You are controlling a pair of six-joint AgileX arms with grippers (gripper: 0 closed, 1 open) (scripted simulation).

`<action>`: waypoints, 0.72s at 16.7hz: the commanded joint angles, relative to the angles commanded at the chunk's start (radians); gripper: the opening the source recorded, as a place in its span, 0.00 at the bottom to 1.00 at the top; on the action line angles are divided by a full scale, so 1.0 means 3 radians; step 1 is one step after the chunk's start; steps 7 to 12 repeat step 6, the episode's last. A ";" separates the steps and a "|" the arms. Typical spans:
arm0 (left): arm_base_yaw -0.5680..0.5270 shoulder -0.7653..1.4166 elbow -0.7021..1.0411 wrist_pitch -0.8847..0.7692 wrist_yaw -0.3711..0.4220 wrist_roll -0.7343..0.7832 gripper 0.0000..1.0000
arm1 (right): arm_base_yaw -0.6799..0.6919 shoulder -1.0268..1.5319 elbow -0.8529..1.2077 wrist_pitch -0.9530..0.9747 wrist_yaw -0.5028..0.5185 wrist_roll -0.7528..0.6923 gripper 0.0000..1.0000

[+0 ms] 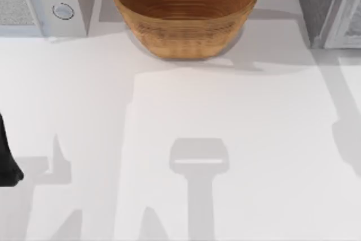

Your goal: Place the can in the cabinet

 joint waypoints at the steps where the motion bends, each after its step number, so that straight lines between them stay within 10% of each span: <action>1: 0.0000 0.0000 0.0000 0.0000 0.0000 0.0000 1.00 | 0.0000 0.0000 0.0000 0.0000 0.0000 0.0000 1.00; 12: 0.0000 0.0000 0.0000 0.0000 0.0000 0.0000 1.00 | 0.0000 0.0000 0.0000 0.0000 0.0000 0.0000 1.00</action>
